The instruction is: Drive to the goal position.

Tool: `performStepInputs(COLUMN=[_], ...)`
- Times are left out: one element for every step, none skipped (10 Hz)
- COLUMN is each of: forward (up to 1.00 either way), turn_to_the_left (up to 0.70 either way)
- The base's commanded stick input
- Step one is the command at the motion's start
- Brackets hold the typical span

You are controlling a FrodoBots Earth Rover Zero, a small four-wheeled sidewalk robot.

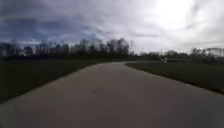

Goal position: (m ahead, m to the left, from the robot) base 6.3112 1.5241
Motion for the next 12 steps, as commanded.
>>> performStepInputs(forward=[1.0,1.0,1.0,1.0,1.0,1.0,1.0,1.0,1.0,1.0,1.0,1.0], turn_to_the_left=[0.0,0.0,0.0,0.0,0.0,0.0,0.0,0.0,0.0,0.0,0.0,0.0])
